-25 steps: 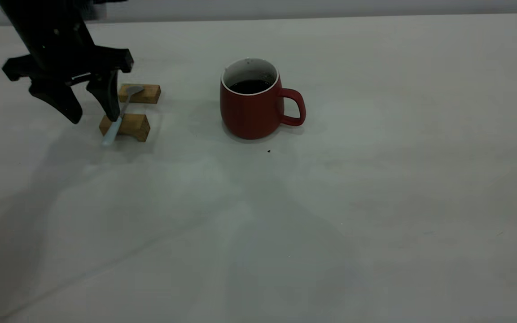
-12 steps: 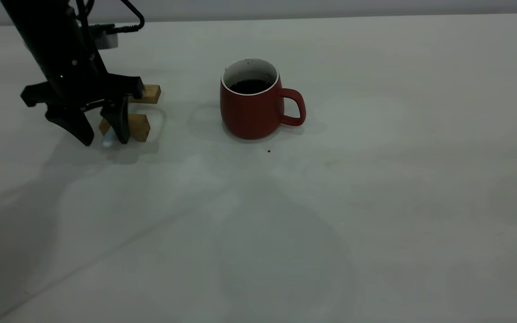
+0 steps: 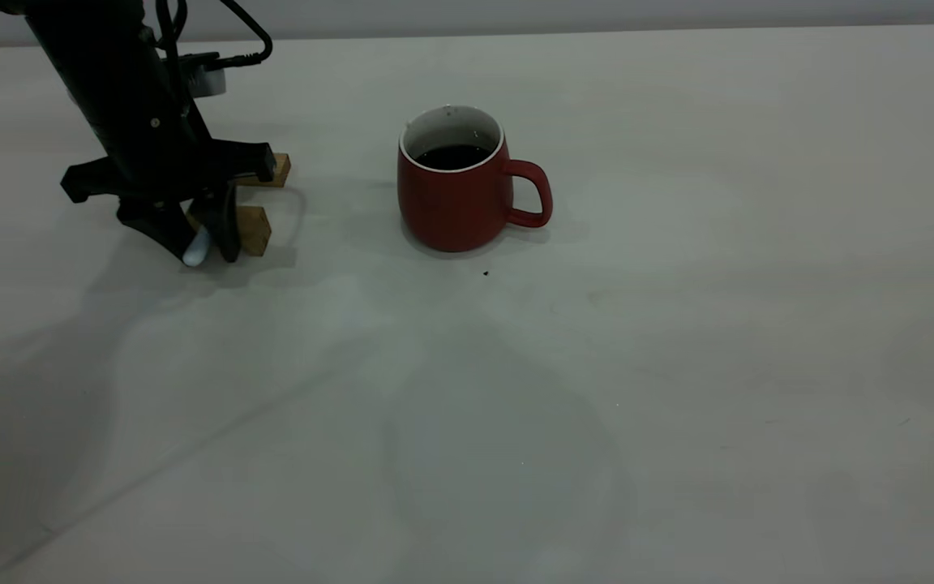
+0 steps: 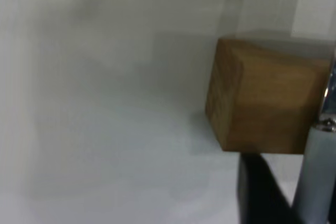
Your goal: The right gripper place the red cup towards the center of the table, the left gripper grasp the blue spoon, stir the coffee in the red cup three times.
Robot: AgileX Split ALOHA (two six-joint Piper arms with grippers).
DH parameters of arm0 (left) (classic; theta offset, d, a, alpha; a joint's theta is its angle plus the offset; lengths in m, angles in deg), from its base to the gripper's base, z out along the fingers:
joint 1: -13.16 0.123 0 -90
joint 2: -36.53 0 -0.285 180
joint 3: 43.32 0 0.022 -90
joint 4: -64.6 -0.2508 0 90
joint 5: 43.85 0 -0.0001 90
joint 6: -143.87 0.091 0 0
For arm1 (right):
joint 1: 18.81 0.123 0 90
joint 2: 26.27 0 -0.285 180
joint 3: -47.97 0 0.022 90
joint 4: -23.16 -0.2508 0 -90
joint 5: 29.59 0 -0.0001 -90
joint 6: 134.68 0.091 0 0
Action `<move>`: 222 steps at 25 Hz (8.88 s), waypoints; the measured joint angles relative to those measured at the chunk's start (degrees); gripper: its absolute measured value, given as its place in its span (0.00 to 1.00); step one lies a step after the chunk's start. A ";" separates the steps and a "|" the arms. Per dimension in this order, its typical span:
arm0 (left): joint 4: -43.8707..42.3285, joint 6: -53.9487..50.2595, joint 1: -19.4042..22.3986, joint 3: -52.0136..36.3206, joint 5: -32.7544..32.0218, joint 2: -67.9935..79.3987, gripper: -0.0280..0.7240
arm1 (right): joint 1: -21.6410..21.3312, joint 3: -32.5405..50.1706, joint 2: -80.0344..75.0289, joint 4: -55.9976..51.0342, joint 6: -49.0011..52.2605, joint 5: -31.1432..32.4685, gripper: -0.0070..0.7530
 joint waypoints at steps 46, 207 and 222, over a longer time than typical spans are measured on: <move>82.41 -48.49 -6.27 3.73 -12.99 -9.74 0.22 | 0.00 0.00 0.00 0.00 0.00 0.00 0.70; 1.24 15.35 7.65 -54.81 -35.27 -136.07 0.35 | 0.00 0.05 0.00 0.03 0.00 0.00 0.66; 1.24 17.81 7.65 -54.81 -35.26 -139.42 0.35 | 0.00 0.05 0.00 0.07 0.00 0.00 0.66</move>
